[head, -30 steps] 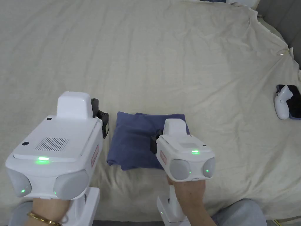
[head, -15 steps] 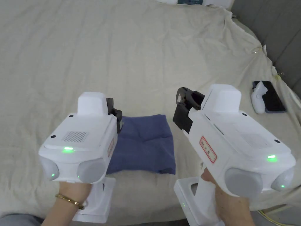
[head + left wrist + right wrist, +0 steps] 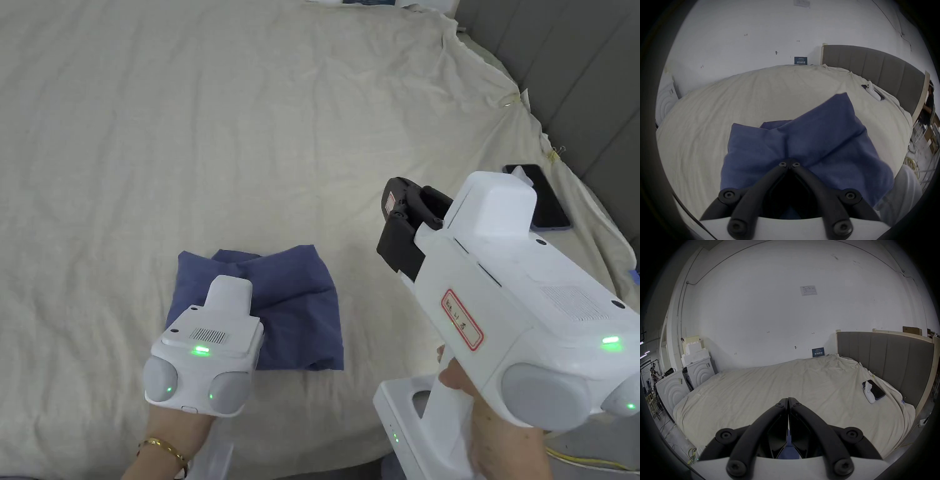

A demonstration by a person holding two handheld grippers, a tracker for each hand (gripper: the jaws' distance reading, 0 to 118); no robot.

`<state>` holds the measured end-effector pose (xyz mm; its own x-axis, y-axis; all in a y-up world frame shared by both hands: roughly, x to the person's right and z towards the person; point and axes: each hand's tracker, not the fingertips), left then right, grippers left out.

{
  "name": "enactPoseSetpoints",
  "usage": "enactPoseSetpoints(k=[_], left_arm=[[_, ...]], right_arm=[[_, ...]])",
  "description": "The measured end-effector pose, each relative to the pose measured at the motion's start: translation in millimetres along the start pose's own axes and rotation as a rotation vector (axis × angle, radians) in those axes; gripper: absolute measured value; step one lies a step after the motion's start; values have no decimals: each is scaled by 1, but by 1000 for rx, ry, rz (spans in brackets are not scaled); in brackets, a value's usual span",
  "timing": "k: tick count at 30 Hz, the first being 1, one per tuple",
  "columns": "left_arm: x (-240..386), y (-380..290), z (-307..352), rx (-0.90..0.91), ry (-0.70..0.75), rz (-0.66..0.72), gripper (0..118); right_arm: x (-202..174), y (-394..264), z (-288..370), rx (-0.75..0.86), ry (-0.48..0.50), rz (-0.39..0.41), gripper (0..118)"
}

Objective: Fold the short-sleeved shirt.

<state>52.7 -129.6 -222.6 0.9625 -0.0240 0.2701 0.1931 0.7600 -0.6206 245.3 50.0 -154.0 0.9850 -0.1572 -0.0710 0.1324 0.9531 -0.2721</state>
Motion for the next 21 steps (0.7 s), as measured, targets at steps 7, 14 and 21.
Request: enactPoseSetpoints(k=[7, 14, 21], left_arm=[[-11, 24, 6, -70, -38, 40, 0], [-54, 68, 78, 166, -59, 250, 0], [-123, 76, 102, 160, -171, 504, 0]], right_arm=[[-5, 0, 3, -2, 11, -2, 0], [-17, -1, -6, 1, 23, 43, 0], [-40, -24, -45, -36, 38, 80, 0]])
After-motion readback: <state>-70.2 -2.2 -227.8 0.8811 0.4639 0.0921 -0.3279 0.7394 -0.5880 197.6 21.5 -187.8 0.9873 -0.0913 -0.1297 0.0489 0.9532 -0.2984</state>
